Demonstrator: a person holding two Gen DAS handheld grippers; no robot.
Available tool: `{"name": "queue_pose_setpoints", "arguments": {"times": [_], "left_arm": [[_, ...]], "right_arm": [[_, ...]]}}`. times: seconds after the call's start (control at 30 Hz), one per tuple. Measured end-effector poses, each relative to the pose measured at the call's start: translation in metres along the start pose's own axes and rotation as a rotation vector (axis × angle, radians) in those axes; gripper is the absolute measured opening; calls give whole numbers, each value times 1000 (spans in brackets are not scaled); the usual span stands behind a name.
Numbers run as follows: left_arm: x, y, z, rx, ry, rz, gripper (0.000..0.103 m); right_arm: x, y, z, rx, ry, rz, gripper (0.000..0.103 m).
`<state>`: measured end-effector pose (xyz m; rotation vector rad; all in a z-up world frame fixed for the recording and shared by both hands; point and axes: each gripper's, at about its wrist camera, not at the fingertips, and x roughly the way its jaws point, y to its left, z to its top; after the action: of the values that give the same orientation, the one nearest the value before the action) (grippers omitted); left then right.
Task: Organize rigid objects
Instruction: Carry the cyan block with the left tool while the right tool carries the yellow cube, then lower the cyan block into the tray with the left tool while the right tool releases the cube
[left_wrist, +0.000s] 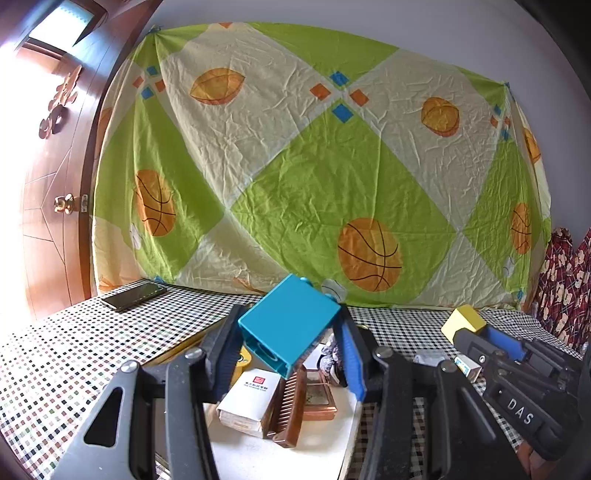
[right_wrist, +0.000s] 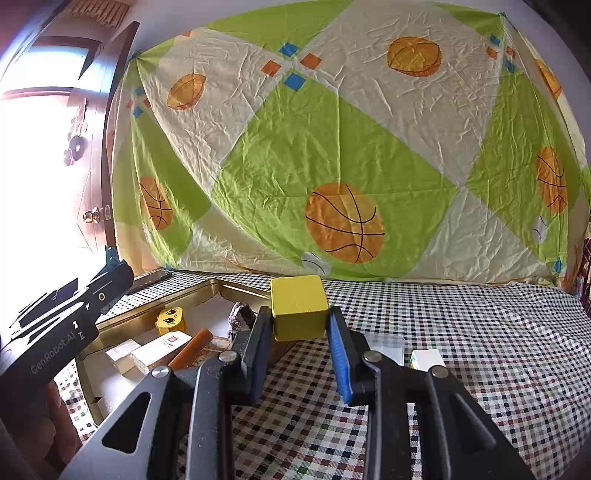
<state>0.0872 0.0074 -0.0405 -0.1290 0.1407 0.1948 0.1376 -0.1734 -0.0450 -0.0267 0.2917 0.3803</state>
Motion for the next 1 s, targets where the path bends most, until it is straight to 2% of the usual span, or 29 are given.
{"name": "queue_pose_setpoints", "arguments": {"times": [0.83,1.0], "left_arm": [[7,39,4,-40,25,44,48],[13,48,4,-44,53,58,48]], "right_arm": [[20,45,3,-63,28,85,33],[29,57,5,-77,42,113,33]]}}
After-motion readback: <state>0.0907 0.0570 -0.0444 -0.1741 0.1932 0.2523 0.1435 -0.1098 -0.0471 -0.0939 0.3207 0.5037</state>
